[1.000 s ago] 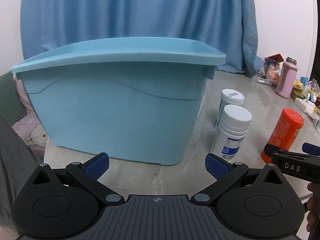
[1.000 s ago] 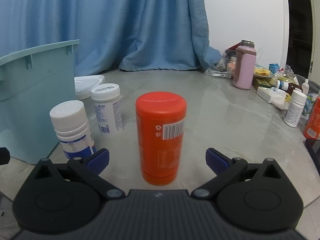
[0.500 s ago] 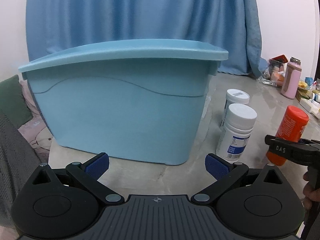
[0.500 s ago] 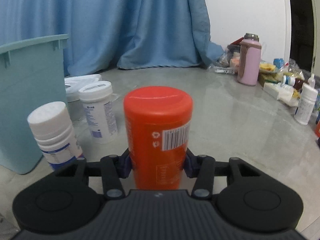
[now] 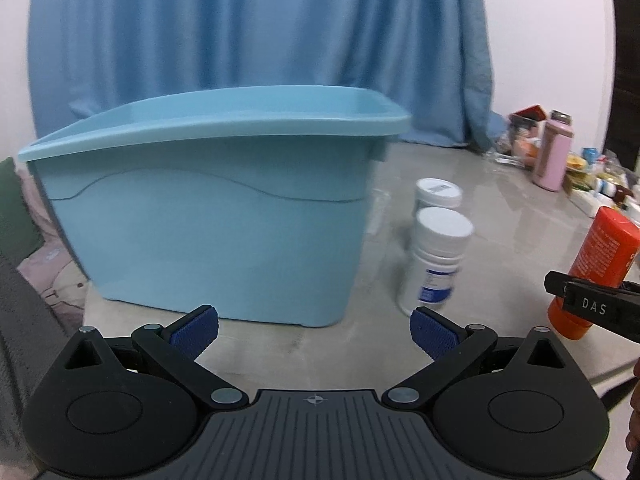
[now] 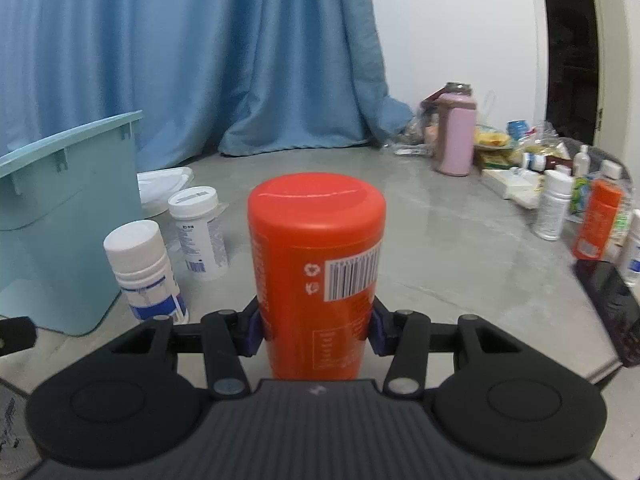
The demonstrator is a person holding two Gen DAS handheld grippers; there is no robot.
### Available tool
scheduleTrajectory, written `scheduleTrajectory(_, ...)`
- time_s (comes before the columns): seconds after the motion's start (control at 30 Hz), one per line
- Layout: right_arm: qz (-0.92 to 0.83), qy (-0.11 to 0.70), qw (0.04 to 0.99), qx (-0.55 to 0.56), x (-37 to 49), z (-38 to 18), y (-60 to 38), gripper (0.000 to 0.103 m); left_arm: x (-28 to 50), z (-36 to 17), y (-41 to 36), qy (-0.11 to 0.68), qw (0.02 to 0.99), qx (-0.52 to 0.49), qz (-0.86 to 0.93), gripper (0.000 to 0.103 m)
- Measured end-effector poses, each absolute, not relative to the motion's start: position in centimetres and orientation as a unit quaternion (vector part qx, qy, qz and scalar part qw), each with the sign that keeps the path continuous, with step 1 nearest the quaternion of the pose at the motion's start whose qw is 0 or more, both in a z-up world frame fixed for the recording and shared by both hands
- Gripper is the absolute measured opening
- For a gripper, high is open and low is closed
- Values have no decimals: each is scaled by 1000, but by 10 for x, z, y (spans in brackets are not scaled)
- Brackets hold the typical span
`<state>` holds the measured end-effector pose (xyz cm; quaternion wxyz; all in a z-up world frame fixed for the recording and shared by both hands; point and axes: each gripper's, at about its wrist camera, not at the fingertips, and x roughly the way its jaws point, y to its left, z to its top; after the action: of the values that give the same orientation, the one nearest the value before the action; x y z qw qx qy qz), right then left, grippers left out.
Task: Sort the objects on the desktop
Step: 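Hold the orange bottle in the right gripper while the left gripper grasps a white medicine bottle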
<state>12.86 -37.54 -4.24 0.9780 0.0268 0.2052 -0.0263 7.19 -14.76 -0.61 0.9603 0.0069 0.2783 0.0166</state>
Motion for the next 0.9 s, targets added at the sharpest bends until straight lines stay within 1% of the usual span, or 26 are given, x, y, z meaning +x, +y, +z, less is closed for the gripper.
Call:
scheduleTrajectory(0.57, -83, 198, 976, 25, 52, -39, -388, 50, 41, -14, -180, 266, 961, 22, -68, 103)
scheduleTrajectory(0.9, -90, 192, 977, 20, 42, -37, -397, 50, 46, -19, -199, 265, 960, 29, -81, 103)
